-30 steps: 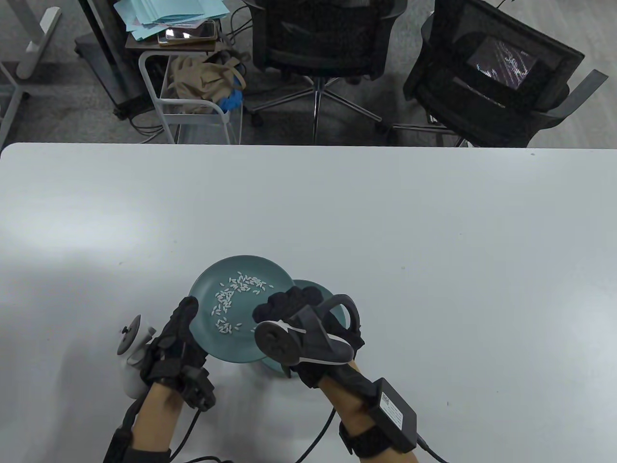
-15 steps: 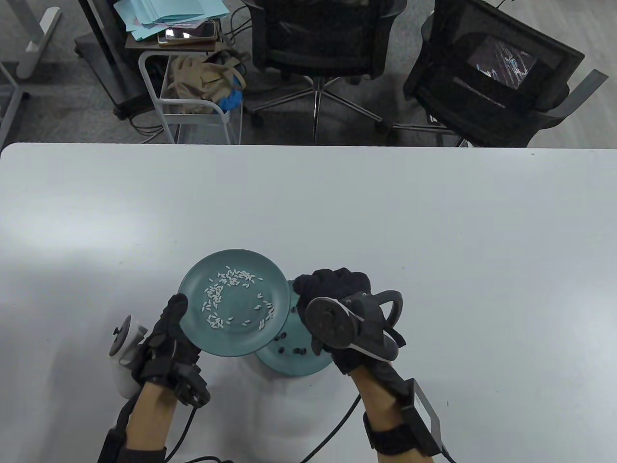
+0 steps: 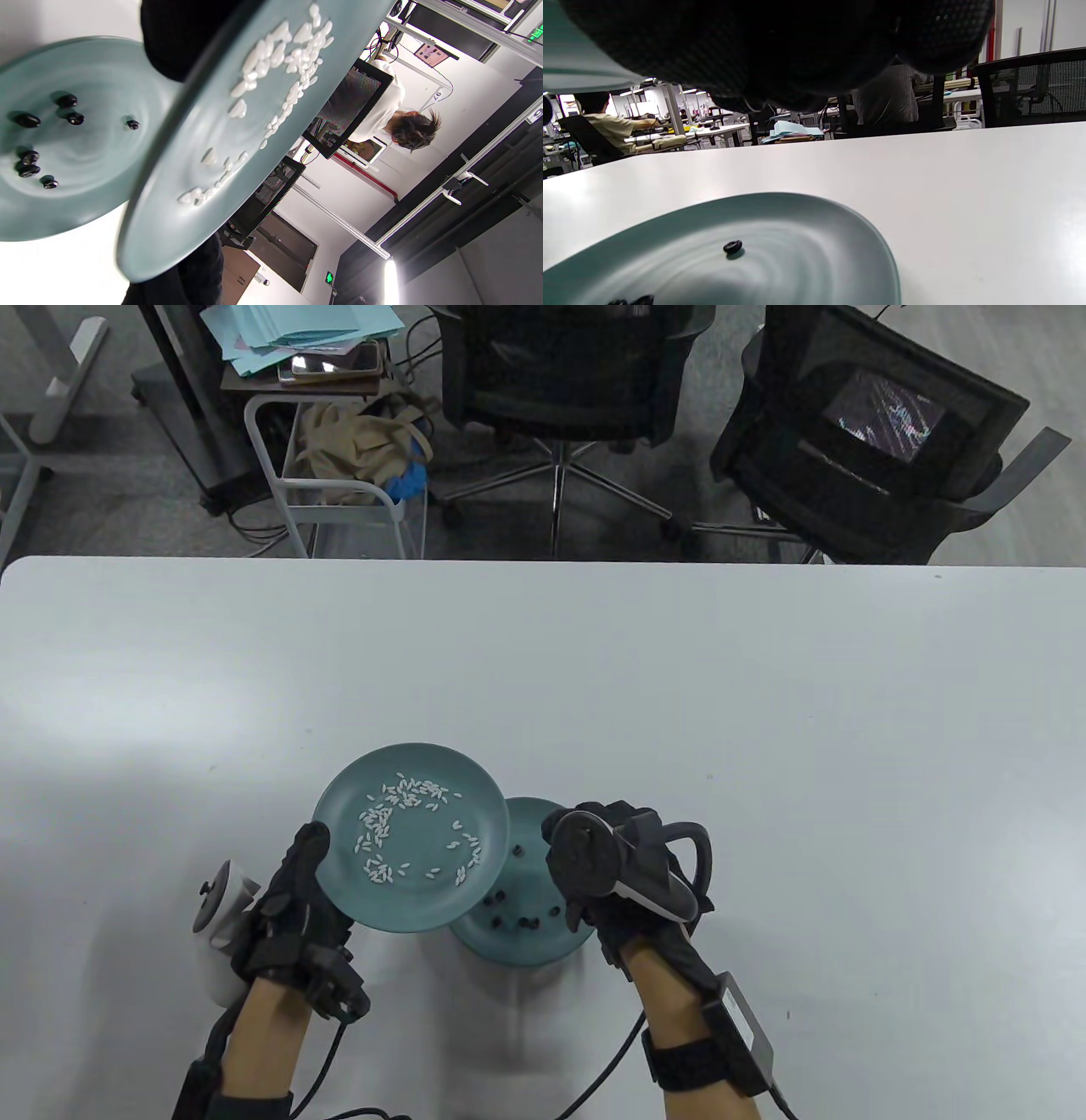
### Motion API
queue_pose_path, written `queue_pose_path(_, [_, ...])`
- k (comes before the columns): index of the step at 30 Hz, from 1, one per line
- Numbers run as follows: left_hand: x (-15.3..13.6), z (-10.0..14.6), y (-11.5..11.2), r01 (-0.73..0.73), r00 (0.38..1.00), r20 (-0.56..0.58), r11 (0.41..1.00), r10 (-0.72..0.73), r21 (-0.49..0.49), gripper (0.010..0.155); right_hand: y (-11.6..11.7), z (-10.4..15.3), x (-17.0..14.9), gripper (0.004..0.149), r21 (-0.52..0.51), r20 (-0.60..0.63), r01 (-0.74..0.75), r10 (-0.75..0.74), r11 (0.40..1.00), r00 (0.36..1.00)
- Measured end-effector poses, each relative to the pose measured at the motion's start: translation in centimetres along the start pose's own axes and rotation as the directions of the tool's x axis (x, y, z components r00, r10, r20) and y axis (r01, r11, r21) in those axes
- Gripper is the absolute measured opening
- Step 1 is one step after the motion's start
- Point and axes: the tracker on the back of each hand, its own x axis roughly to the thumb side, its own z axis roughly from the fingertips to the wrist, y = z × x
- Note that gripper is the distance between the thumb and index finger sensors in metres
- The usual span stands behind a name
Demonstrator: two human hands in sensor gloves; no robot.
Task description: Pick coffee beans with hand pinch into plate
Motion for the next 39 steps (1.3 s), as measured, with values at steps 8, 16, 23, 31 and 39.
queue_pose_path(8, [0.0,0.1,0.0,-0.011,1.0,0.002,1.0,0.011,0.003,0.062,2.1,-0.6,0.6,0.037,0.097,0.042,-0.016,0.012,0.995,0.999])
queue_pose_path(16, [0.1,0.0,0.0,-0.008,1.0,0.0,1.0,0.008,-0.001,0.062,2.8,-0.7,1.0,0.037,0.121,0.057,-0.019,0.012,0.992,0.998])
queue_pose_path(23, [0.0,0.0,0.0,-0.007,1.0,-0.001,1.0,0.007,-0.002,0.062,2.8,-0.7,0.7,0.037,0.113,0.05,-0.006,0.001,0.994,0.999])
queue_pose_path(31, [0.1,-0.9,-0.8,-0.005,1.0,-0.023,0.994,0.002,-0.109,0.065,1.8,0.0,0.1,0.037,0.068,0.0,-0.107,0.108,0.992,0.994])
queue_pose_path(39, [2.6,-8.2,-1.2,0.042,0.996,-0.086,0.999,-0.04,0.028,0.06,1.3,0.1,-1.2,0.039,0.087,-0.043,-0.07,0.074,0.994,0.996])
